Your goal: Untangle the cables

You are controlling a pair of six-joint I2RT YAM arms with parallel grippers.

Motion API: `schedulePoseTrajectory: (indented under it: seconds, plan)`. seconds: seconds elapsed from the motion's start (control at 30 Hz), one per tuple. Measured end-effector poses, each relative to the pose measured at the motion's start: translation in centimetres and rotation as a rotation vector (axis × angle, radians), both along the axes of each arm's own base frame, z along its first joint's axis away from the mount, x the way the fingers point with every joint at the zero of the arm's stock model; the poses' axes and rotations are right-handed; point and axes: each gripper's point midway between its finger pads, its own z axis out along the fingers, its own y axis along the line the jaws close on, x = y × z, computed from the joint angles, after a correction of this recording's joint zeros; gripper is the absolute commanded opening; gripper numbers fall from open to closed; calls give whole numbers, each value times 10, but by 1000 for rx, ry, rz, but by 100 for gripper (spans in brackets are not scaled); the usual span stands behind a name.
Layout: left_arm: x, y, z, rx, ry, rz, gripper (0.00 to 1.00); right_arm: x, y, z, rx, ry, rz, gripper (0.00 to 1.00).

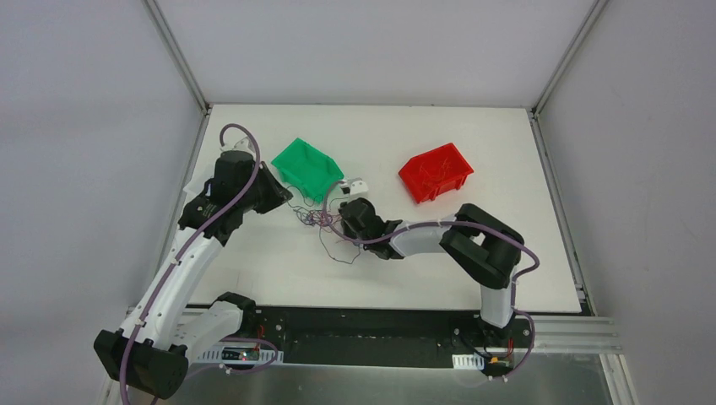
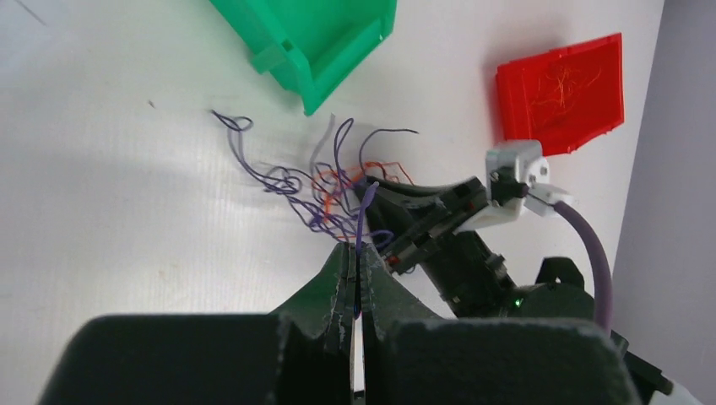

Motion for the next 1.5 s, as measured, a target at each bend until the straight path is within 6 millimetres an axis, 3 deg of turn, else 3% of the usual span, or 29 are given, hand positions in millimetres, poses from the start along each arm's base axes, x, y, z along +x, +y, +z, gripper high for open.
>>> schedulePoseTrajectory:
  seconds: [0.13,0.33,0.47,0.57,0.7,0.83,0.97,1.0,1.1,1.17,1.33,1.5]
  plan:
    - [7,19,25,82,-63,62,0,-7,-53,-1,-67,15,-147,0]
    - [15,44,63,185,-162,145,0,-27,-149,-2,-109,104,-367,0]
    - [15,56,63,235,-161,182,0,-38,-214,5,-76,155,-529,0]
    - [14,66,59,279,-144,220,0,-40,-252,23,15,158,-658,0]
    - [10,87,52,356,-109,308,0,-37,-287,55,153,117,-795,0]
    - [6,95,49,380,-91,339,0,-38,-310,84,245,50,-872,0]
    - [5,91,48,371,-86,323,0,-41,-323,92,263,23,-907,0]
    - [5,88,48,361,-85,305,0,-42,-323,92,258,25,-903,4]
    - [6,67,49,302,-96,194,0,-44,-315,92,238,37,-831,33]
    - [7,46,53,245,-119,89,0,-46,-302,93,238,53,-737,45]
    - [3,7,52,144,-156,-126,0,-49,-260,98,263,88,-473,50]
    - [-3,-8,44,109,-157,-226,0,-61,-209,90,247,144,-197,56]
